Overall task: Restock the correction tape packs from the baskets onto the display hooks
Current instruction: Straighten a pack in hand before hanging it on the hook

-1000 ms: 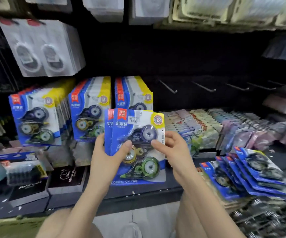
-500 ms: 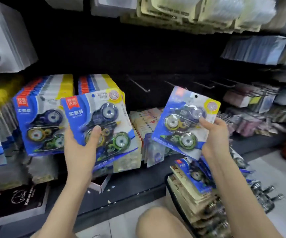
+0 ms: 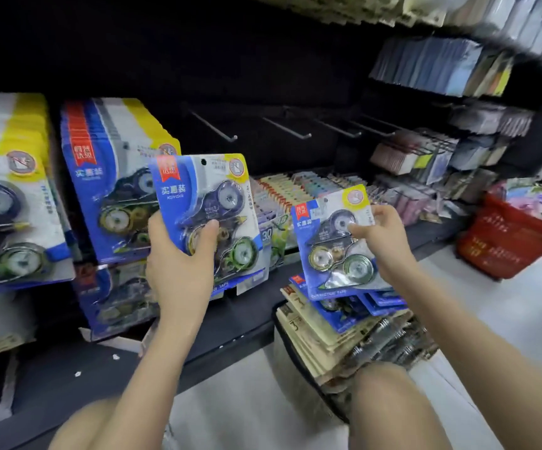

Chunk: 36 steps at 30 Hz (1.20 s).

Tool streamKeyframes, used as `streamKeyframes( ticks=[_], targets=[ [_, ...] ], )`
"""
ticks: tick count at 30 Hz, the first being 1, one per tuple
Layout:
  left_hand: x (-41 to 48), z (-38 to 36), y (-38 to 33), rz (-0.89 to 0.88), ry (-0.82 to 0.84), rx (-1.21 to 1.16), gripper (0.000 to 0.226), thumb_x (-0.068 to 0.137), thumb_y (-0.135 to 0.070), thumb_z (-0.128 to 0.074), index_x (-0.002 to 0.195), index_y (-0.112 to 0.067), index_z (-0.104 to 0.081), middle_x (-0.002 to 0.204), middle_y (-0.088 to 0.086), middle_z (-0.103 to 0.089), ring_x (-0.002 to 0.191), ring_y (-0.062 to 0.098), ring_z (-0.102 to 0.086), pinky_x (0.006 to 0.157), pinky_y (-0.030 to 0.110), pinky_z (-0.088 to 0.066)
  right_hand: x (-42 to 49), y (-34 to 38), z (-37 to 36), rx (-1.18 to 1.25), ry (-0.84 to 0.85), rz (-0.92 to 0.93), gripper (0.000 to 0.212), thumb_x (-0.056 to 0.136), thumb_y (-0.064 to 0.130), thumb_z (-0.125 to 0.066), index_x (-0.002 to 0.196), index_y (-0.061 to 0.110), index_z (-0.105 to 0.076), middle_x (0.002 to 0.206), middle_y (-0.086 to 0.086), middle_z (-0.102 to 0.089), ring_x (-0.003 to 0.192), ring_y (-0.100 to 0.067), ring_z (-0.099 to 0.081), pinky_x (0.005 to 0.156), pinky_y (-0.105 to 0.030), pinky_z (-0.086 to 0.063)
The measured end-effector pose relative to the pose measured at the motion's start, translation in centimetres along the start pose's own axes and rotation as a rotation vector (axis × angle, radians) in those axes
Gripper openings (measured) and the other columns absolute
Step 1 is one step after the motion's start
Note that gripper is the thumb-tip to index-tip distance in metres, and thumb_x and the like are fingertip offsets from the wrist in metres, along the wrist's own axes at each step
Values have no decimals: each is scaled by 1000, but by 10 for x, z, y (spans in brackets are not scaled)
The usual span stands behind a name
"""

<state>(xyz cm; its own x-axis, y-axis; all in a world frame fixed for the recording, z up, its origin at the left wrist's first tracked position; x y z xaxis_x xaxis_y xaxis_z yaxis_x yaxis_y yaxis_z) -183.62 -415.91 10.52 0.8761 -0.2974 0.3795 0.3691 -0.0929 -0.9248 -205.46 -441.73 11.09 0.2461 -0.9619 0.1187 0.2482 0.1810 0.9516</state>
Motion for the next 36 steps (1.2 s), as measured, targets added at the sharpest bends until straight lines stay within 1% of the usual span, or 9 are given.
streamKeyframes(
  ticks=[3,11,13,16,20,25,28,32,36],
  targets=[
    [-5,-6,1,0,23,7,50,90,-31,-69,131,-13,-48,115,-10,-61,101,13,-54,86,32,-40,0,20,4,8,3,42,29,87,-1,-67,105,9,-46,92,-1,-59,79,-13,-57,67,-28,-45],
    [-7,14,0,-13,-100,58,47,89,-29,-69,130,-16,-50,116,-7,-62,106,9,-57,92,30,-44,32,16,-12,223,97,84,27,84,-3,-67,101,12,-53,96,-2,-66,83,-16,-63,68,-28,-49],
    [-2,13,-2,-36,-169,94,43,89,-25,-69,127,-15,-50,111,-9,-61,100,1,-56,93,17,-43,45,11,-25,301,156,106,28,84,-5,-67,101,12,-54,94,-1,-69,77,-9,-66,64,-20,-51],
    [13,5,-9,-90,-267,141,36,91,-19,-68,121,-22,-50,106,-12,-58,90,-9,-55,74,-4,-34,67,5,-47,401,299,149,32,82,-9,-66,101,14,-55,88,0,-72,74,-7,-69,62,-18,-52],
    [42,-10,-27,-179,-382,135,29,94,-16,-65,108,-31,-45,105,-19,-55,89,-23,-52,79,-2,-37,86,20,-83,341,505,271,36,75,3,-77,100,19,-56,94,-1,-73,83,-13,-71,68,-24,-55],
    [75,-15,-41,-295,-470,128,35,95,-23,-65,124,-15,-47,114,-16,-57,103,-6,-56,93,15,-44,95,61,-108,281,555,484,27,83,6,-73,97,23,-57,89,8,-69,77,-1,-67,64,-16,-50],
    [77,-13,-47,-319,-536,112,38,95,-23,-65,126,-8,-47,117,-8,-58,101,-9,-56,91,12,-44,95,78,-117,258,584,547,31,86,6,-72,95,31,-56,86,3,-72,79,-10,-70,64,-30,-54],
    [66,-7,-59,-355,-651,68,39,93,-26,-66,124,-11,-47,118,-11,-59,106,-2,-58,97,19,-45,91,92,-121,252,650,579,29,86,10,-73,97,31,-57,88,-5,-74,77,-20,-72,66,-47,-57],
    [41,-7,-70,-358,-728,78,50,94,-20,-65,133,4,-44,121,0,-56,96,-21,-51,88,1,-34,80,94,-125,353,708,514,26,82,15,-75,100,23,-57,89,-9,-75,80,-29,-72,73,-50,-58]
  ],
)
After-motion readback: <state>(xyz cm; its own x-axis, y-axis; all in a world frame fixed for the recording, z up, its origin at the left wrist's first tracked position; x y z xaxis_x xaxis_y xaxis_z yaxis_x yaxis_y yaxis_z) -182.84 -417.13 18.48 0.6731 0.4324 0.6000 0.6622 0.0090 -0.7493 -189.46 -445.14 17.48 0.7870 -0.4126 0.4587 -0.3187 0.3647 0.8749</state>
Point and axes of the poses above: each hand's wrist, its own x-axis towards the middle knuckle, its own z-axis out of the back of the hand, y = z × x, the point moved 7 cm from there along x, towards the middle knuckle
